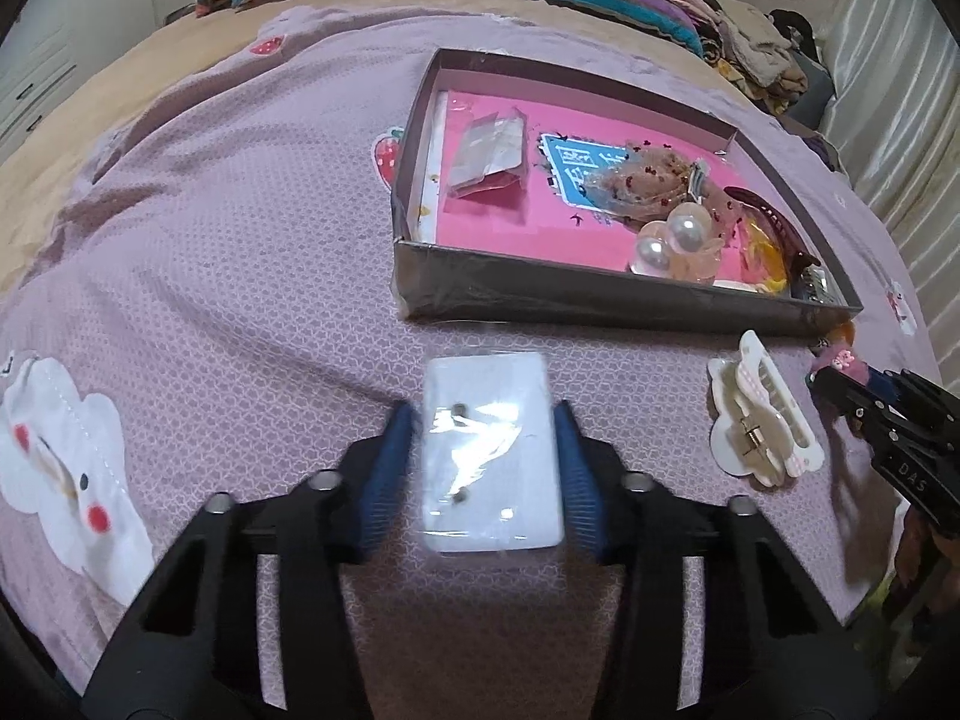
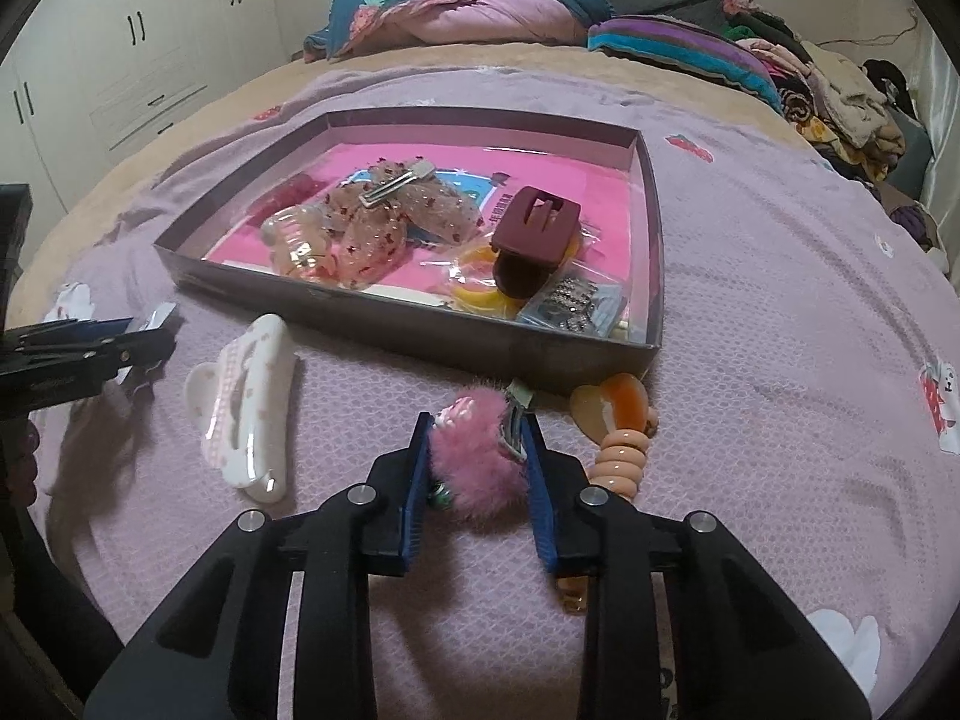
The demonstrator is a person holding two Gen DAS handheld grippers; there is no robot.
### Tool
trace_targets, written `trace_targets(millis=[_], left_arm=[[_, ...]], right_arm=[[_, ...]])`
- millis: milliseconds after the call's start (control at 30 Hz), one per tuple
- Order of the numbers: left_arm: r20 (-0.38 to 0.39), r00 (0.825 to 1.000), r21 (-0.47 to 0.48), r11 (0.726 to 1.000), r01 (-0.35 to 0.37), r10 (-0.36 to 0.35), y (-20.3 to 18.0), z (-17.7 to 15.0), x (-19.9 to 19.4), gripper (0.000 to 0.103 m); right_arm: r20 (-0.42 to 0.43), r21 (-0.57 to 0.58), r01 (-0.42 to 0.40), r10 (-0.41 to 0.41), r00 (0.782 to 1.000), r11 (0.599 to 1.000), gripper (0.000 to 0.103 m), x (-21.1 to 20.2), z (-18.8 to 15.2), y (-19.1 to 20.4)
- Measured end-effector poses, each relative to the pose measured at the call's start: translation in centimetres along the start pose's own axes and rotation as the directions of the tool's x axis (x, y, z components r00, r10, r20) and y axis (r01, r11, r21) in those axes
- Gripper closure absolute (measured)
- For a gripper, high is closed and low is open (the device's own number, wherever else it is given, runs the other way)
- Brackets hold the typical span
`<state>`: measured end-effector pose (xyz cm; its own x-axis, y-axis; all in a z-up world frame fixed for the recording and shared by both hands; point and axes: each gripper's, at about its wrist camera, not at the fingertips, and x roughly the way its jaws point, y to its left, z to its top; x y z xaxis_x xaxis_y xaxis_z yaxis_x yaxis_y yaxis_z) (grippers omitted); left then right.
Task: Organize jewelry
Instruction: 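Carry the card and pom-pom clip into the tray box and open both tools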
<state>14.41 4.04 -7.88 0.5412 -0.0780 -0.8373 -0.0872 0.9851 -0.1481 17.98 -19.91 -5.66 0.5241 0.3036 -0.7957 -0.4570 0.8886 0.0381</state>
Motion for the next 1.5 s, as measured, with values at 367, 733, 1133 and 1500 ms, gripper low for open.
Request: trace_targets(millis=[367, 733, 1133, 1500], left_arm=[[0.028, 0.998, 0.031, 0.998, 0.061, -0.062, -1.3, -0.5, -2.5, 0.071], [0.069, 0.992, 0.078, 0.992, 0.104, -0.110, -3.8, -0.8, -5.7, 0.071], [0.125, 0.980, 0.149, 0.979, 0.139, -0.158, -7.8, 2.0, -7.7, 0.071], [0.160, 0.974, 0.182, 0.975, 0.132, -0.161, -9.9, 5.9, -7.2, 0.071]], right_arm=[[0.053, -0.009, -0.049, 0.049, 0.997, 0.999, 0.076, -3.5, -0.7, 1.1], [0.108, 0.026, -0.050, 0.047, 0.993, 0.998, 0.076, -7.6, -2.4, -0.2], [0.195, 0.090, -0.021, 0.003, 0.981, 0.996, 0.076, -11.5, -1.8, -3.1], [0.251, 0.101, -0.004, -0.021, 0.968, 0.995, 0.076, -12.6, 1.3, -4.6]])
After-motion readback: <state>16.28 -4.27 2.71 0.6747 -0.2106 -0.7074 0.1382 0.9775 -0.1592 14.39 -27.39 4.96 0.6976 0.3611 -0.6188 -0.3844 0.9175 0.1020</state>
